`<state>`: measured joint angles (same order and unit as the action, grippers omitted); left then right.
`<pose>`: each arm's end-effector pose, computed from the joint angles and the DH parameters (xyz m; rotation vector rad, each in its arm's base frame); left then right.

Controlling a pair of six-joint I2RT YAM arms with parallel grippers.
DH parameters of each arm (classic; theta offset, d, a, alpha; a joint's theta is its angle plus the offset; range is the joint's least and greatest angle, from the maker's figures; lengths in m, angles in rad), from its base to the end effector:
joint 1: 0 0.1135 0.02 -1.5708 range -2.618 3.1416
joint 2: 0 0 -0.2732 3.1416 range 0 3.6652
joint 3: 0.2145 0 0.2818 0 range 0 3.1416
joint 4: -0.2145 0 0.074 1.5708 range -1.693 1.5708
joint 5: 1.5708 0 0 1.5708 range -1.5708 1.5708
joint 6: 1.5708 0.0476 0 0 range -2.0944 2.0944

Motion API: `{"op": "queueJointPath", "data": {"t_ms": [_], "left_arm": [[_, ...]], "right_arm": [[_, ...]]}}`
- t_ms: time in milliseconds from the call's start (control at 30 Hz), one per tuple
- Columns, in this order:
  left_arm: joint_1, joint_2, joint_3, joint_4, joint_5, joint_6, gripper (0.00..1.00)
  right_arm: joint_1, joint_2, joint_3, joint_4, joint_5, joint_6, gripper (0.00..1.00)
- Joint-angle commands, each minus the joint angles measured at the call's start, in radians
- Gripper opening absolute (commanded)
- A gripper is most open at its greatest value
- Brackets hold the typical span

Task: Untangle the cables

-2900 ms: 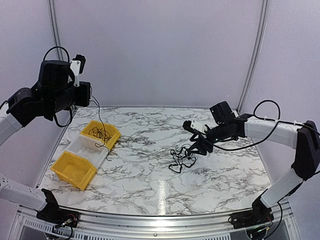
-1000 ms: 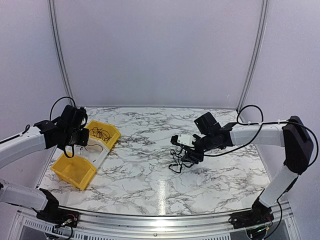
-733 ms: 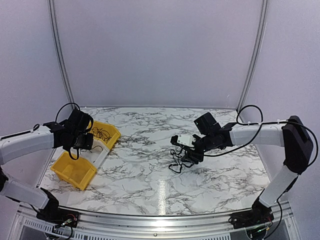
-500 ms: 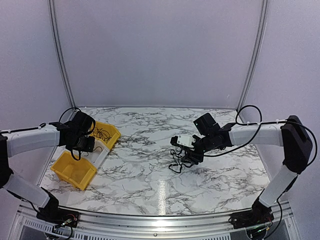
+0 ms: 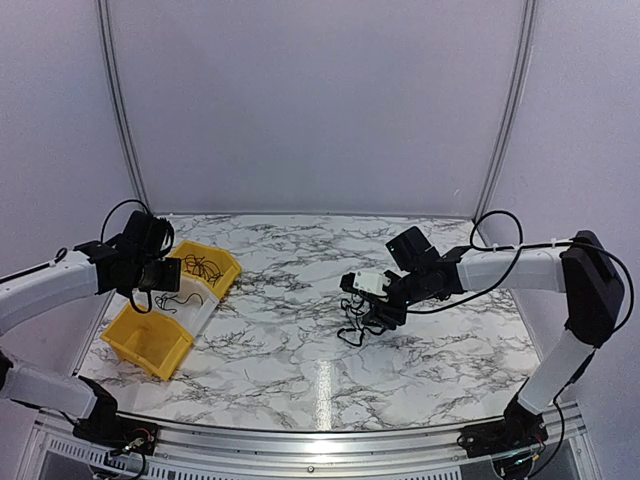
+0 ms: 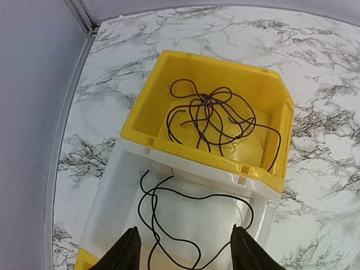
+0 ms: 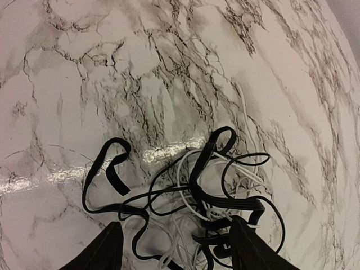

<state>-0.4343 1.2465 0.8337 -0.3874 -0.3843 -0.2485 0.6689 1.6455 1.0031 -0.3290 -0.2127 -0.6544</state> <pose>0.2720 -0.1065 0.2322 0.0326 2.3007 0.1090 0.2799 0.2341 0.1695 -1.6209 1.9455 0.2758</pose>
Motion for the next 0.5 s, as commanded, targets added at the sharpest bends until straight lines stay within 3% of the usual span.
{"op": "queueJointPath", "data": {"t_ms": [0, 300, 467], "left_arm": [[0.003, -0.080, 0.068, -0.025, -0.039, 0.034, 0.57], [-0.015, -0.134, 0.289, 0.089, 0.200, 0.178, 0.57], [-0.081, 0.022, 0.442, 0.145, 0.350, 0.217, 0.58]], "right_arm": [[0.005, -0.026, 0.019, 0.021, 0.032, 0.028, 0.65], [-0.203, -0.126, 0.129, -0.064, -0.177, 0.135, 0.64], [-0.250, -0.133, 0.141, -0.110, -0.156, 0.127, 0.61]]}}
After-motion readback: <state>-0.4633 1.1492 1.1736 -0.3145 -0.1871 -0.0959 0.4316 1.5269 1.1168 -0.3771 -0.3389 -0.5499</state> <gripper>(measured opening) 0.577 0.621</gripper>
